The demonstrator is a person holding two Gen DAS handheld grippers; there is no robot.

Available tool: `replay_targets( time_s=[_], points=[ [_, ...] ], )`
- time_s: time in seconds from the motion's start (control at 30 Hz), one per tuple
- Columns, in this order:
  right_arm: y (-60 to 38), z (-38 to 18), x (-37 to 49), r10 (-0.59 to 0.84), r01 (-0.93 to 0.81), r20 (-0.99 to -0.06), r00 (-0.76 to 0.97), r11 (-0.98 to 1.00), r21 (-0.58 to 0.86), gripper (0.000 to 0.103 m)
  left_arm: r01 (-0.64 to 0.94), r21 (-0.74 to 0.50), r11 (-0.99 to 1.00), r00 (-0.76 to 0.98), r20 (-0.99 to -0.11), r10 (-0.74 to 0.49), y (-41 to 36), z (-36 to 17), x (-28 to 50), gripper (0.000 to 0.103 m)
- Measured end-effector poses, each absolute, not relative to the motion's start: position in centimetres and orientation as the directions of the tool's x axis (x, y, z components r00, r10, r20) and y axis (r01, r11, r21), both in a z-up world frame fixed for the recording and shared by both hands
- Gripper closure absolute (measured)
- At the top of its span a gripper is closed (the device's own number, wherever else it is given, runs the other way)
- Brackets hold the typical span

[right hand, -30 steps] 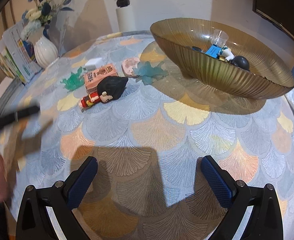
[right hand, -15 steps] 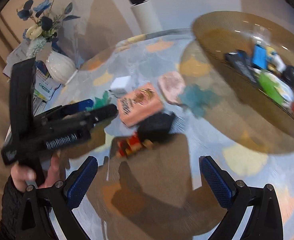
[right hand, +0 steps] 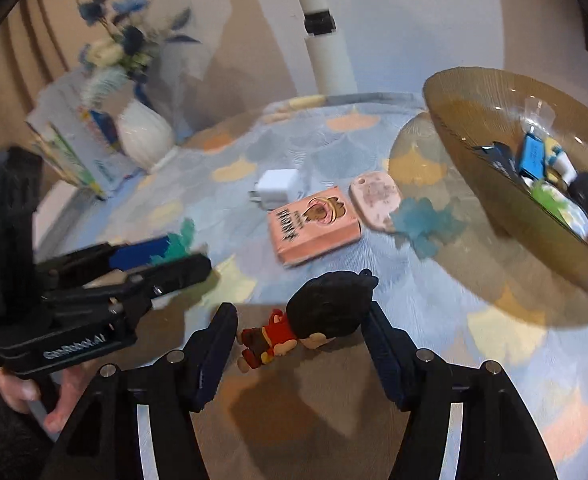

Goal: Organize rigid objects
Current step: 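Grasp the green toy with the left tool while the right tool grasps the red-clothed figurine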

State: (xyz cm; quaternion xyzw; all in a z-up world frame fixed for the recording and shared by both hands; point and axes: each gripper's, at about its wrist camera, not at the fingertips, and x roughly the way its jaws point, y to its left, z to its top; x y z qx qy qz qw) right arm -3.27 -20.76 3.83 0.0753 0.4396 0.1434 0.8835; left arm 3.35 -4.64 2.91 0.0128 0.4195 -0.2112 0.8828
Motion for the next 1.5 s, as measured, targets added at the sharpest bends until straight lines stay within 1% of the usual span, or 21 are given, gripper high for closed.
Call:
replay_targets(
  time_s=[0.07, 0.17, 0.23, 0.33, 0.37, 0.43, 0.53, 0.67, 0.8, 0.9, 1.0, 1.03, 1.07, 1.2, 1.23, 1.3, 1.33, 1.37, 1.5],
  points=[
    [-21.3, 4.3, -5.4, 0.344, -0.230, -0.749, 0.566, 0.939, 0.257, 0.040, 0.404, -0.164, 0.900, 0.550, -0.742, -0.382, -4.7, 3.0, 2.0, 0.057],
    [-21.7, 4.4, -7.7, 0.294, -0.254, -0.769, 0.567, 0.951, 0.177, 0.040, 0.431, -0.184, 0.883, 0.524, -0.745, -0.411, -5.4, 2.7, 0.2, 0.057],
    [-22.0, 4.2, -8.7, 0.280, -0.270, -0.790, 0.545, 0.951, 0.152, 0.040, 0.442, -0.184, 0.878, 0.514, -0.751, -0.416, -6.2, 2.2, -0.7, 0.057],
    [-22.5, 3.3, -9.3, 0.244, -0.293, -0.836, 0.491, 0.950, 0.105, 0.039, 0.455, -0.170, 0.874, 0.507, -0.757, -0.411, -7.1, 1.9, -1.4, 0.055],
    [-22.8, 3.0, -9.6, 0.221, -0.295, -0.851, 0.476, 0.952, 0.082, 0.036, 0.459, -0.152, 0.875, 0.513, -0.759, -0.401, -7.3, 1.8, -1.6, 0.055],
    [-23.6, 3.1, -10.5, 0.209, -0.288, -0.850, 0.483, 0.955, 0.071, 0.035, 0.455, -0.119, 0.882, 0.511, -0.776, -0.369, -7.6, 1.1, -1.6, 0.054],
    [-26.2, 3.9, -11.9, 0.186, -0.209, -0.830, 0.525, 0.974, 0.086, 0.030, 0.454, -0.109, 0.884, 0.527, -0.767, -0.365, -7.4, 1.1, -2.2, 0.054],
    [-28.9, 4.4, -13.5, 0.136, -0.081, -0.819, 0.558, 0.991, 0.110, 0.030, 0.458, -0.062, 0.887, 0.543, -0.771, -0.333, -8.1, 1.0, -2.4, 0.054],
    [-28.5, 4.3, -14.6, 0.230, -0.091, -0.797, 0.558, 0.972, 0.217, 0.030, 0.461, -0.045, 0.886, 0.555, -0.765, -0.328, -8.2, 1.1, -2.7, 0.054],
    [-26.5, 3.6, -14.1, 0.279, -0.113, -0.803, 0.527, 0.959, 0.259, 0.030, 0.458, -0.053, 0.887, 0.560, -0.758, -0.334, -8.0, 1.2, -2.7, 0.054],
    [-24.9, 3.0, -13.1, 0.220, -0.080, -0.803, 0.555, 0.974, 0.211, 0.019, 0.463, -0.046, 0.885, 0.562, -0.756, -0.334, -8.0, 1.2, -2.8, 0.054],
    [-24.6, 2.7, -12.7, 0.202, -0.055, -0.797, 0.568, 0.976, 0.208, 0.014, 0.465, -0.042, 0.884, 0.565, -0.755, -0.332, -8.1, 1.2, -2.8, 0.054],
    [-24.4, 2.6, -12.7, 0.191, -0.036, -0.788, 0.585, 0.977, 0.210, 0.010, 0.465, -0.039, 0.885, 0.567, -0.754, -0.331, -8.1, 1.2, -2.9, 0.054],
    [-23.7, 2.7, -11.9, 0.139, 0.011, -0.800, 0.583, 0.984, 0.179, 0.011, 0.466, -0.047, 0.884, 0.562, -0.756, -0.336, -8.1, 1.2, -2.9, 0.054],
    [-24.0, 2.8, -11.8, 0.135, 0.023, -0.802, 0.582, 0.983, 0.182, 0.015, 0.466, -0.051, 0.883, 0.560, -0.756, -0.339, -8.1, 1.2, -2.8, 0.054],
    [-24.4, 3.0, -11.5, 0.104, 0.050, -0.805, 0.584, 0.985, 0.163, 0.033, 0.470, -0.053, 0.881, 0.557, -0.757, -0.342, -8.1, 1.2, -2.8, 0.054],
    [-24.6, 3.1, -11.4, 0.073, 0.062, -0.805, 0.589, 0.989, 0.136, 0.052, 0.473, -0.053, 0.879, 0.556, -0.757, -0.344, -8.2, 1.2, -2.9, 0.054],
    [-24.8, 3.0, -11.3, 0.043, 0.073, -0.802, 0.596, 0.991, 0.108, 0.068, 0.478, -0.054, 0.877, 0.555, -0.755, -0.349, -8.2, 1.2, -2.9, 0.054],
    [-25.8, 3.0, -11.8, 0.083, 0.046, -0.785, 0.614, 0.989, 0.141, 0.068, 0.486, -0.047, 0.873, 0.555, -0.755, -0.349, -8.5, 1.2, -3.1, 0.056]
  ],
)
